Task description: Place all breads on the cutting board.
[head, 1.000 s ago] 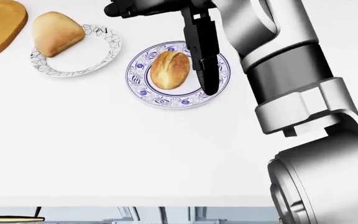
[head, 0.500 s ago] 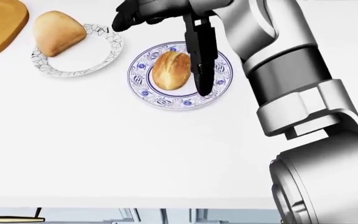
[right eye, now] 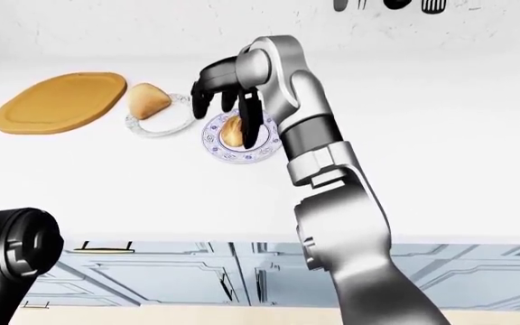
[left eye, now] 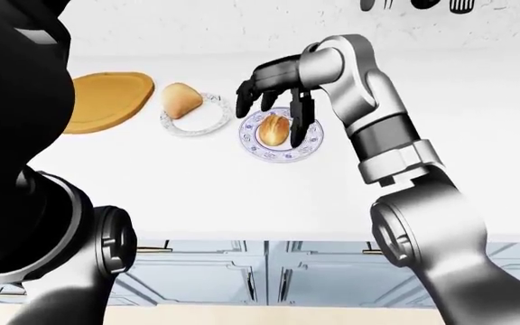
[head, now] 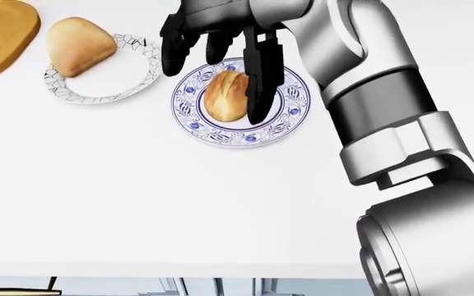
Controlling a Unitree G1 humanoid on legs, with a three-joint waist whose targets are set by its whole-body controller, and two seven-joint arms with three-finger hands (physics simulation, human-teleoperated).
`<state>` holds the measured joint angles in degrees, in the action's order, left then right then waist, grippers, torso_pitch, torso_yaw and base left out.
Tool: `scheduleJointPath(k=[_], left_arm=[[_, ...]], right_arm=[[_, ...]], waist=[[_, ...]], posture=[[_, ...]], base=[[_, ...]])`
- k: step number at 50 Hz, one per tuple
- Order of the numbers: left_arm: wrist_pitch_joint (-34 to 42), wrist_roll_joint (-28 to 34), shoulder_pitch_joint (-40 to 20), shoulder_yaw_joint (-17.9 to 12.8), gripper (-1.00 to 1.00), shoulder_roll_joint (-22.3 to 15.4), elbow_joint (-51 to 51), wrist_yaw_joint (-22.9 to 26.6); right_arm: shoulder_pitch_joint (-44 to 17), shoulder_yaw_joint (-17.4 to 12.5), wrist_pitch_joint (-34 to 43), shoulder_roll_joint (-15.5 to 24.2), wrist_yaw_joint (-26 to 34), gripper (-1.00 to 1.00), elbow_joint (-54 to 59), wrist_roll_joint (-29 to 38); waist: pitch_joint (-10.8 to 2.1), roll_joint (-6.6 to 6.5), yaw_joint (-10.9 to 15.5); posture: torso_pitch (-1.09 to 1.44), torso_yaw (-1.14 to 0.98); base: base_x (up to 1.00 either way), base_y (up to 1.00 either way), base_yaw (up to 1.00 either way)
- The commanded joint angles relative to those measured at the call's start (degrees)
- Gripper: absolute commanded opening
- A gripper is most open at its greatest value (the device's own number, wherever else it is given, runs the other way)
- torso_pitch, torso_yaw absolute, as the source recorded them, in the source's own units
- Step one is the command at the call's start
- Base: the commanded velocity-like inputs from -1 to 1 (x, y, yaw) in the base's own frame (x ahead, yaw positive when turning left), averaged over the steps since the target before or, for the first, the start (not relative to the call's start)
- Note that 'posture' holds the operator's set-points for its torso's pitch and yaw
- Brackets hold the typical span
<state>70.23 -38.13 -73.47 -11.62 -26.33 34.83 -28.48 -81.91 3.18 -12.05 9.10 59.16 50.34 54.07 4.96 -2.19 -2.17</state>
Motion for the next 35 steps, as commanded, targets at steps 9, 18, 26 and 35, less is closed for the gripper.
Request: scheduleJointPath(k=[9,18,26,35], left_arm=[[-1.40,0.82,-1.39,-0.60,1.00,-0.34,0.24,0.20],[-1.33,1.24,-1.51,-0.39,1.00,-0.08,0.17,0.47],[-1.29,1.79,-1.53,-0.15,1.00,0.26,0.14,0.74],[-1.30,2.36,-1.41,-0.19,1.00,0.48,0.18,1.23]], right_arm=[[-2.00,-0.62,-0.56,0.45,-1.46,0.28,-1.50,-0.45],[-4.66,-0.57,0.61,-0.24,-1.02,0.27,1.75,-0.82],[-5.22,-0.32,0.10,0.02,-2.24,0.27,4.14,-0.52],[-7.94,-0.35,-1.99,0.70,-5.75,0.24,8.99,0.35]], waist=[[-1.84,-0.14,0.01],[-1.83,-0.23,-0.02],[-1.87,-0.22,0.02],[-1.90,-0.31,0.03]], posture=[[0.00,0.00],[0.00,0.00],[0.00,0.00],[0.00,0.00]], base=[[0.00,0.00,0.00],[0.00,0.00,0.00],[0.00,0.00,0.00],[0.00,0.00,0.00]])
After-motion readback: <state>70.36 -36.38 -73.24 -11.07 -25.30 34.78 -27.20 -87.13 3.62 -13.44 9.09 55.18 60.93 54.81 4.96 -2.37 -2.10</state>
